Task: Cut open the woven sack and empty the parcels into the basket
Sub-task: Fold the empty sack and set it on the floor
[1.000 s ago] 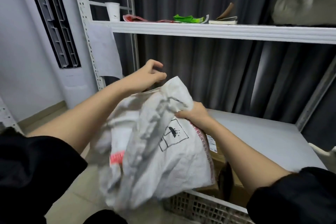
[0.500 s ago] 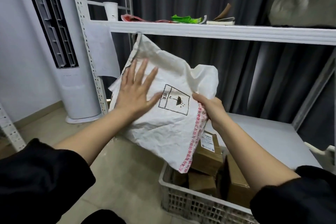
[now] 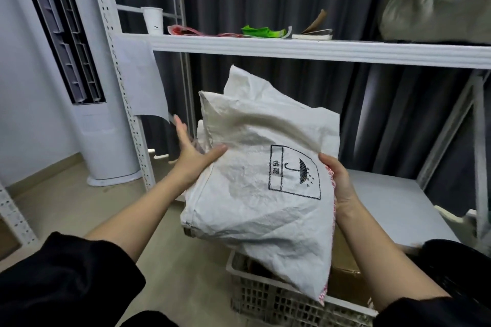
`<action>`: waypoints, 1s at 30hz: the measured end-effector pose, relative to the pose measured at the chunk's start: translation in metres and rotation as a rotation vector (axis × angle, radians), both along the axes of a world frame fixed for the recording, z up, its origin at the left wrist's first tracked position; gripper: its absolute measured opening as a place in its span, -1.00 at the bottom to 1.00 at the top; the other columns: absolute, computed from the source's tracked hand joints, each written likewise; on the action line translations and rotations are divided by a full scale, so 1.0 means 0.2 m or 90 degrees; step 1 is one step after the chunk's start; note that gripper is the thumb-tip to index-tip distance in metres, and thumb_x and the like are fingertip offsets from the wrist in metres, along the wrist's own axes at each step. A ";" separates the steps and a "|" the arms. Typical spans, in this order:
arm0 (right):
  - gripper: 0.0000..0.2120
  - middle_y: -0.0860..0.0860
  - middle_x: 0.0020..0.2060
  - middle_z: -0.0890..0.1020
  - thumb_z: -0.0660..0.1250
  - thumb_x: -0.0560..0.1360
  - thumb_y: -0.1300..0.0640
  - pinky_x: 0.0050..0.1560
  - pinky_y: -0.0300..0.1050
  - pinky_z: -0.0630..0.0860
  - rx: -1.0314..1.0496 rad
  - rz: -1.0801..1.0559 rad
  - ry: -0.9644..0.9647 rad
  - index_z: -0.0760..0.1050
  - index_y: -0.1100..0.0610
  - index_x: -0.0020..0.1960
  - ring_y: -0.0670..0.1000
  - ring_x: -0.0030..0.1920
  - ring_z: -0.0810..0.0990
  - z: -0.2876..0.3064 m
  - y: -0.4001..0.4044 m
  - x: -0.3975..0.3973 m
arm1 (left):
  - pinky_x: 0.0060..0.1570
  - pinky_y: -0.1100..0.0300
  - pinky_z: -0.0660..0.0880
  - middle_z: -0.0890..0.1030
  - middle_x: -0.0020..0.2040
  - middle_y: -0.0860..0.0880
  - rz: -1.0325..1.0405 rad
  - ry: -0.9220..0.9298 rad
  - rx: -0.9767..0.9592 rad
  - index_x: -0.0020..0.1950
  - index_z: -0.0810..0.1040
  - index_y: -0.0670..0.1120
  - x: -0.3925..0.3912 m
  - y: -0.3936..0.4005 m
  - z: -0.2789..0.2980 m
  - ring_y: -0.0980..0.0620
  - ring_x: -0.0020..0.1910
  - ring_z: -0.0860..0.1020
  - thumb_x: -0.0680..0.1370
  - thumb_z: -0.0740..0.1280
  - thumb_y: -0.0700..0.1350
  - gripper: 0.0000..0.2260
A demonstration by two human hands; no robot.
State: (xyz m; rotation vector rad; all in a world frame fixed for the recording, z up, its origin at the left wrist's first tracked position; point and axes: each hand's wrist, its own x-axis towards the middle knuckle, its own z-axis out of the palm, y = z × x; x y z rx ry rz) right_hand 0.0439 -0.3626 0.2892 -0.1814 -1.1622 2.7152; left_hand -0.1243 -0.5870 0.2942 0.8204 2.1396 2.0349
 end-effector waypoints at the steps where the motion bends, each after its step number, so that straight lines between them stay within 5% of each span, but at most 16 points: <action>1: -0.76 0.09 -0.47 0.65 0.45 0.11 0.06 -0.43 -0.24 0.57 -0.001 0.007 0.002 0.64 0.24 -0.39 0.02 -0.45 0.65 0.00 0.00 0.00 | 0.36 0.17 0.30 0.03 0.57 0.01 -0.041 -0.041 -0.037 0.53 -0.22 0.16 0.00 -0.02 0.01 0.14 0.44 0.26 0.32 0.52 0.13 0.07; 3: -0.64 0.09 -0.36 0.69 0.54 0.00 0.05 -0.31 -0.20 0.61 0.018 0.015 0.005 0.68 0.21 -0.27 0.06 -0.35 0.68 0.01 -0.02 -0.01 | 0.02 0.37 0.50 0.42 0.38 0.03 -0.164 -0.172 -0.094 0.45 0.22 -0.01 0.03 -0.04 0.03 0.27 0.11 0.57 0.24 0.53 0.23 -0.10; 5: -0.70 0.08 -0.37 0.69 0.48 0.02 0.06 -0.34 -0.24 0.59 0.026 0.022 0.009 0.68 0.20 -0.30 0.04 -0.36 0.67 0.03 -0.04 -0.03 | -0.23 0.30 0.58 0.67 0.06 -0.03 -0.233 -0.305 -0.058 0.26 0.46 -0.09 0.06 -0.07 0.04 0.13 -0.13 0.68 -0.05 0.62 0.26 -0.04; 10: -0.66 0.02 -0.53 0.59 0.63 -0.14 0.15 -0.47 -0.33 0.50 0.023 0.047 0.008 0.58 0.17 -0.43 -0.03 -0.51 0.59 0.11 -0.04 -0.10 | -0.38 0.20 0.60 0.71 -0.25 -0.12 -0.361 -0.428 0.041 -0.22 0.72 -0.17 0.10 -0.14 0.04 -0.01 -0.30 0.69 -0.28 0.69 0.00 -0.33; 14: -0.53 -0.01 -0.56 0.56 0.68 -0.27 0.15 -0.50 -0.34 0.47 0.061 -0.043 0.025 0.57 0.13 -0.42 -0.08 -0.53 0.55 0.10 -0.01 -0.19 | -0.40 0.22 0.59 0.70 -0.29 -0.10 -0.385 -0.395 0.079 -0.32 0.72 -0.16 0.12 -0.14 0.06 0.01 -0.33 0.69 -0.29 0.69 -0.01 -0.41; 17: -0.85 -0.06 -0.57 0.57 0.57 0.14 0.14 -0.49 -0.37 0.48 0.200 -0.073 -0.038 0.59 0.06 -0.42 -0.13 -0.47 0.55 0.12 -0.02 -0.21 | -0.33 0.22 0.60 0.71 -0.26 -0.10 -0.387 -0.370 0.091 -0.27 0.73 -0.15 0.08 -0.17 0.05 0.00 -0.30 0.69 -0.19 0.68 0.02 -0.45; 19: -0.62 -0.09 -0.57 0.58 0.26 0.50 0.13 -0.48 -0.38 0.48 0.267 -0.089 -0.094 0.60 0.06 -0.47 -0.14 -0.47 0.57 0.12 0.01 -0.24 | -0.32 0.26 0.59 0.70 -0.27 -0.08 -0.352 -0.352 0.067 -0.27 0.72 -0.13 0.02 -0.20 0.02 0.02 -0.31 0.68 -0.14 0.66 0.05 -0.49; 21: -0.61 -0.04 -0.50 0.61 0.20 0.53 0.10 -0.44 -0.34 0.50 0.295 -0.047 -0.145 0.61 0.08 -0.42 -0.10 -0.47 0.59 0.12 0.02 -0.27 | -0.36 0.29 0.57 0.69 -0.27 -0.08 -0.285 -0.364 0.012 -0.22 0.70 -0.11 -0.04 -0.24 -0.01 0.04 -0.33 0.67 -0.03 0.64 0.00 -0.55; 25: -0.83 0.02 -0.34 0.64 0.25 0.52 0.10 -0.35 -0.30 0.53 0.435 -0.005 -0.193 0.56 0.16 -0.11 -0.07 -0.38 0.62 0.08 0.05 -0.39 | -0.35 0.26 0.59 0.71 -0.21 -0.07 -0.184 -0.367 -0.044 0.07 0.57 -0.18 -0.15 -0.28 -0.08 0.04 -0.28 0.69 0.52 0.33 -0.17 -0.84; 28: -0.84 0.00 -0.14 0.70 0.28 0.53 0.16 -0.19 -0.23 0.56 0.518 -0.027 -0.165 0.53 0.14 0.09 -0.06 -0.17 0.67 0.01 0.08 -0.54 | -0.31 0.26 0.60 0.72 -0.21 -0.04 -0.143 -0.346 -0.055 0.15 0.53 -0.19 -0.25 -0.29 -0.17 0.06 -0.26 0.69 0.57 0.27 -0.24 -0.82; 30: -0.81 -0.01 0.01 0.66 0.30 0.53 0.15 0.00 -0.13 0.53 0.614 -0.059 -0.170 0.49 0.04 0.14 -0.02 -0.01 0.63 -0.05 0.08 -0.66 | -0.38 0.36 0.55 0.69 -0.36 -0.04 -0.103 -0.317 -0.096 0.01 0.55 -0.24 -0.30 -0.32 -0.23 0.15 -0.39 0.65 0.57 0.27 -0.26 -0.91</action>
